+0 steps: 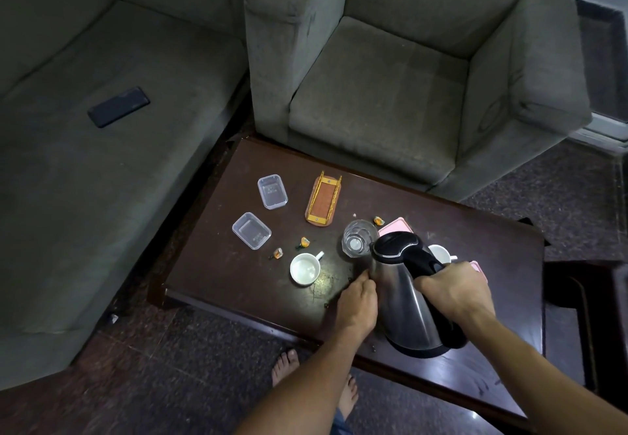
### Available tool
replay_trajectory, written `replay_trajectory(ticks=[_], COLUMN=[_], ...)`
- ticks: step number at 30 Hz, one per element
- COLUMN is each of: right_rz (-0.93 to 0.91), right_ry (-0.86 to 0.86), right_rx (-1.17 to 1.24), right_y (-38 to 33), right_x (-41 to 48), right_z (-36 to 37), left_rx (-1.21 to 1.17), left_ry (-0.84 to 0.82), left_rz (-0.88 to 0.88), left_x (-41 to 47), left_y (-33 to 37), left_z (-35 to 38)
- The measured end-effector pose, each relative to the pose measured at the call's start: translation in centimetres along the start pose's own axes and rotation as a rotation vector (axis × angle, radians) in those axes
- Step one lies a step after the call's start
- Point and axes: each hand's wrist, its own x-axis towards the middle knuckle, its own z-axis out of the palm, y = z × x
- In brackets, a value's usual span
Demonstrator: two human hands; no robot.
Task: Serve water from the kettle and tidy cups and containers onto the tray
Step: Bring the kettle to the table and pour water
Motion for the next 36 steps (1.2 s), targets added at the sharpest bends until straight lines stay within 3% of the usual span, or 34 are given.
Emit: replay_trajectory(ticks=[36], right_rz=[-0.011], right_ry=[-0.011], right_rx=[-0.061], right_y=[-0.04], right_x=[0.11], right_z=[-0.59], left_rx=[-0.022], left_ry=[-0.025], left_rz=[0.008], left_x=[-0.24], left_y=[0.25], left_z=[0.32])
